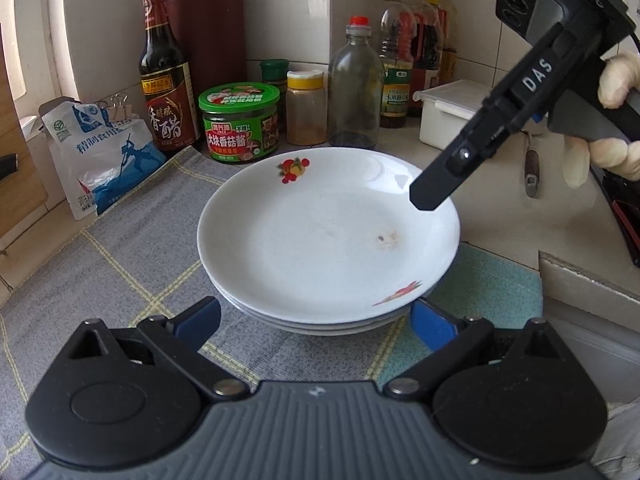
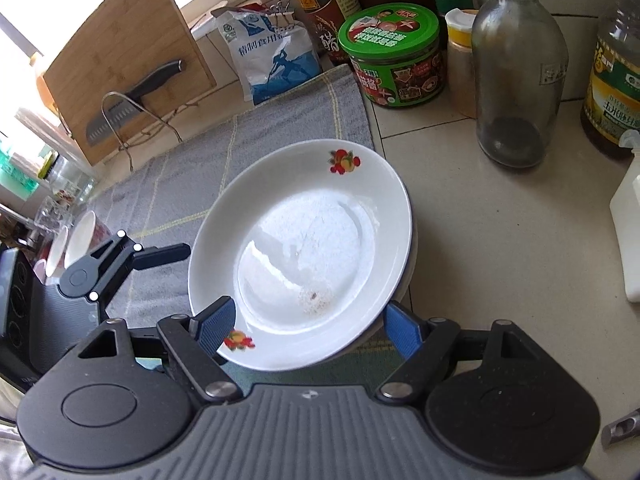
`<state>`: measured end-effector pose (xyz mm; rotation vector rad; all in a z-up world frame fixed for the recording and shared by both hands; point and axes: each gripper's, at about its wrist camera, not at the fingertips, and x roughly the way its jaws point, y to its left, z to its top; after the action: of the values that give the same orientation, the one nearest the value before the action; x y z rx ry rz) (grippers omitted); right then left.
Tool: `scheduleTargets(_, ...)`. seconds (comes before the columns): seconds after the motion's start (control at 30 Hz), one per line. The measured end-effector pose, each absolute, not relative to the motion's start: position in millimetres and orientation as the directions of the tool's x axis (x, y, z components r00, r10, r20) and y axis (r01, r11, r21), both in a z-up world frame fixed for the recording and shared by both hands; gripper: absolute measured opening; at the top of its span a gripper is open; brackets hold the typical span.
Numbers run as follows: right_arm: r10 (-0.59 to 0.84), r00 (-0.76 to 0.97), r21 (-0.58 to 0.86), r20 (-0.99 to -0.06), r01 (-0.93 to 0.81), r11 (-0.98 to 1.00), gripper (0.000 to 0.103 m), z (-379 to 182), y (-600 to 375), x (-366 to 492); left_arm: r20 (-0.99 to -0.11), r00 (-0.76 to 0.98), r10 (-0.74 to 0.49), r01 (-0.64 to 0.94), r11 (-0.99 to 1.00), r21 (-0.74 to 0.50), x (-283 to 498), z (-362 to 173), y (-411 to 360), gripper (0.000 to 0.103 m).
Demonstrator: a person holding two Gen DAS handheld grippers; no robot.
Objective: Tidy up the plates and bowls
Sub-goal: 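Open the right tool and withdraw from the plate stack, then move the right tool toward a white bowl on the towel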
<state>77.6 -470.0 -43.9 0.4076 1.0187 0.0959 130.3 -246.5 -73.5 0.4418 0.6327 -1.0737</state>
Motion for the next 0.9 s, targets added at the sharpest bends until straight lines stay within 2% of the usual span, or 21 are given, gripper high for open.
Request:
scheduleTargets(0.07, 0.264, 0.538, 0.372, -0.8, 0.1, 0.923, 0.087, -41, -468, 75, -0.662, 0.329, -0.673, 0.906, 0.423, 0.02, 129, -72, -245, 0.1)
scheduleTargets(0.2, 0.219, 0.591, 0.327, -0.776, 0.081, 0.941, 0.103, -28, -460, 70, -0.65, 0.352, -0.673, 0.895, 0.445, 0.023, 126, -69, -240, 0.101)
scheduleTargets(0.4, 0.047, 0.671, 0.118, -0.74, 0.06, 0.991, 0.103, -13, -425, 71, -0.617, 0.434, -0.656, 0.849, 0.526, 0.037, 121, -57, -223, 0.102)
scheduleTargets(0.53, -0.026, 0.721, -0.021, -0.693, 0.016, 1.0, 0.103, -11, -397, 74, -0.565, 0.529, -0.633, 0.794, 0.605, 0.067, 113, -49, -205, 0.102)
scheduleTargets(0.73, 0.011, 0.764, -0.047, -0.645, -0.054, 0.997, 0.103, -10, -371, 83, -0.524, 0.639, -0.562, 0.691, 0.72, 0.07, 105, -42, -183, 0.102)
scheduleTargets(0.9, 0.1, 0.772, -0.035, -0.628, -0.156, 0.987, 0.103, -8, -355, 96, -0.515, 0.726, -0.456, 0.566, 0.821, 0.071, 96, -42, -167, 0.102)
